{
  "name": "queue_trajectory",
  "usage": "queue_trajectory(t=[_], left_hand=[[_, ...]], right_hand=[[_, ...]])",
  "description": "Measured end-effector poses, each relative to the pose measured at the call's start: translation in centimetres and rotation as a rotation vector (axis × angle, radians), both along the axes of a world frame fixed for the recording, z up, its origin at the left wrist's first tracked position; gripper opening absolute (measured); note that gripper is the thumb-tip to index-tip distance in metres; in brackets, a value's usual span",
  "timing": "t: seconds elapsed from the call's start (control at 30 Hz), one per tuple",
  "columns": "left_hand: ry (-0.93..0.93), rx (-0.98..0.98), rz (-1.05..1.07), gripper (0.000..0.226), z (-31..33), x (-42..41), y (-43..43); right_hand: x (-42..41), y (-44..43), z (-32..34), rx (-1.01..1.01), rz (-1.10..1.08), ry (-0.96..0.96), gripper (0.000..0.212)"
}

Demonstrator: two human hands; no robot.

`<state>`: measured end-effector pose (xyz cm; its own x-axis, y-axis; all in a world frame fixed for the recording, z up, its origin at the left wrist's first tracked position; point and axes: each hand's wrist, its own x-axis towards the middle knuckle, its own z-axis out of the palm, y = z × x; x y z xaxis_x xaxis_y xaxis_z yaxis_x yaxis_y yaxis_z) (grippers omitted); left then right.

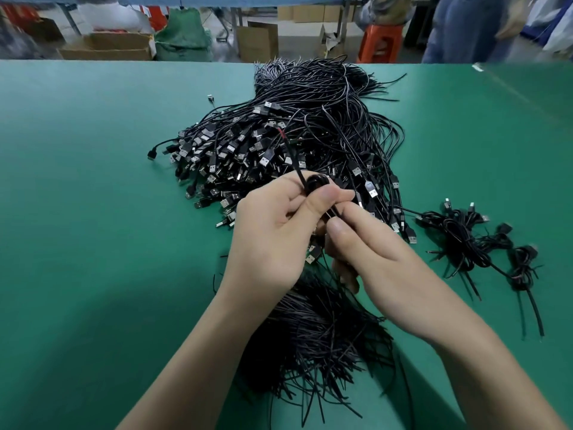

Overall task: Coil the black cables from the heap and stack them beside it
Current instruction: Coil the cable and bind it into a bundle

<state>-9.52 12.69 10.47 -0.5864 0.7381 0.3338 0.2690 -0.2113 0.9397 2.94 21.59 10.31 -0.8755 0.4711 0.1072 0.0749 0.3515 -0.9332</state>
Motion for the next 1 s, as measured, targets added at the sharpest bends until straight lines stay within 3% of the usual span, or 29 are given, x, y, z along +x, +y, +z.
queue_trajectory(t=[0.13,0.2,0.27,0.3,0.37,0.47,0.57,0.63,0.7,0.87,1.0], left_hand=[[0.012,0.054,-0.070,0.020,0.5,0.2,0.1],[0.175,-0.004,-0.204,0.014,1.0,-1.6,-0.8],[0.430,-0.158,-0.368,0.033,1.8,-4.4,-2.5],[0.463,-0.234,-0.416,0.043,2.1,-5.8,-3.4],[0.335,-0.271,-0.367,0.047,2.3,-7.7,-4.9],[0.081,-0.245,-0.199,0.027,2.0,-8.2,-5.1],[-0.105,-0.475,-0.331,0.065,1.8,-7.1,-4.0],[-0.065,-0.650,-0.413,0.085,1.8,-6.2,-3.5],[0.055,-0.757,-0.430,0.086,1.8,-5.4,-3.3],[0.301,-0.827,-0.437,0.047,1.3,-4.1,-3.6],[0.397,-0.724,-0.356,0.044,1.2,-3.5,-3.0]], right_hand=[[-0.1,0.3,-0.3,0.383,-0.091,-0.052,0.029],[0.1,0.6,-0.4,0.619,-0.145,-0.096,0.031],[0.2,0.9,-0.3,0.791,-0.216,-0.115,0.031],[0.1,1.0,-0.3,0.826,-0.243,-0.110,0.031],[-0.1,1.0,-0.2,0.859,-0.263,-0.080,0.036],[-0.3,0.7,-0.3,0.920,-0.227,-0.055,0.041],[-0.9,0.0,-0.8,0.985,-0.108,-0.116,0.041],[-1.1,-0.3,-1.2,1.034,-0.045,-0.139,0.044],[-1.3,-0.3,-1.6,1.056,-0.004,-0.156,0.040],[-1.0,0.4,-1.9,0.998,0.053,-0.225,0.029],[-0.8,0.9,-1.3,0.947,-0.042,-0.265,0.048]])
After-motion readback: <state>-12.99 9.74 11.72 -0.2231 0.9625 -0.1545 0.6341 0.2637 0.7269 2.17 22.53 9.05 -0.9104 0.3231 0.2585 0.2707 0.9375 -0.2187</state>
